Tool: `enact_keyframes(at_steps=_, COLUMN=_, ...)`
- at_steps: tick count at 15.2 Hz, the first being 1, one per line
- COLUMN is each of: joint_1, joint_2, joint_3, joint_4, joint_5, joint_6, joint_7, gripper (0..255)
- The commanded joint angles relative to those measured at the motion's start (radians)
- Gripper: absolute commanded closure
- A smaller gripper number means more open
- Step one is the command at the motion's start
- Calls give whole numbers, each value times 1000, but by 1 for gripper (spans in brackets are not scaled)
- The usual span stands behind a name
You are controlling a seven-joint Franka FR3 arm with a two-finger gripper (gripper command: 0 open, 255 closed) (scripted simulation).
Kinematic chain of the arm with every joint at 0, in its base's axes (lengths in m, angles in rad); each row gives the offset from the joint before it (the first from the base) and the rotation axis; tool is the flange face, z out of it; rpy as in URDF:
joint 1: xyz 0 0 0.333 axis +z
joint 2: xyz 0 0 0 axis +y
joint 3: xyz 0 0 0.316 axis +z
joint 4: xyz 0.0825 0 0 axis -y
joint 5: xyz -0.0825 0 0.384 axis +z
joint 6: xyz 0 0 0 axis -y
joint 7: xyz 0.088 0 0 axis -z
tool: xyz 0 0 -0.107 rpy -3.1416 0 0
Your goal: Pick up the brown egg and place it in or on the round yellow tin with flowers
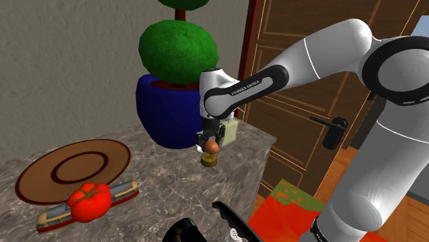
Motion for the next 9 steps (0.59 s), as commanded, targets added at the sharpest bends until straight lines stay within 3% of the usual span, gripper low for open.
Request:
enact_keyframes(at_steps=1, joint_1=0, joint_2=0, joint_3=0, joint_4=0, joint_5=0, joint_6=0, joint_7=0, gripper=255)
enact_keyframes(at_steps=2, joint_1=0, joint_2=0, joint_3=0, joint_4=0, joint_5=0, joint_6=0, joint_7=0, gripper=0)
enact_keyframes(at_steps=7, joint_1=0, joint_2=0, joint_3=0, joint_4=0, joint_5=0, joint_6=0, joint_7=0, gripper=0)
enact_keyframes(at_steps=9, joint_1=1, joint_2=-28, joint_3=1, joint_4=39, joint_5=11, joint_6=-66, joint_7=-8, gripper=0)
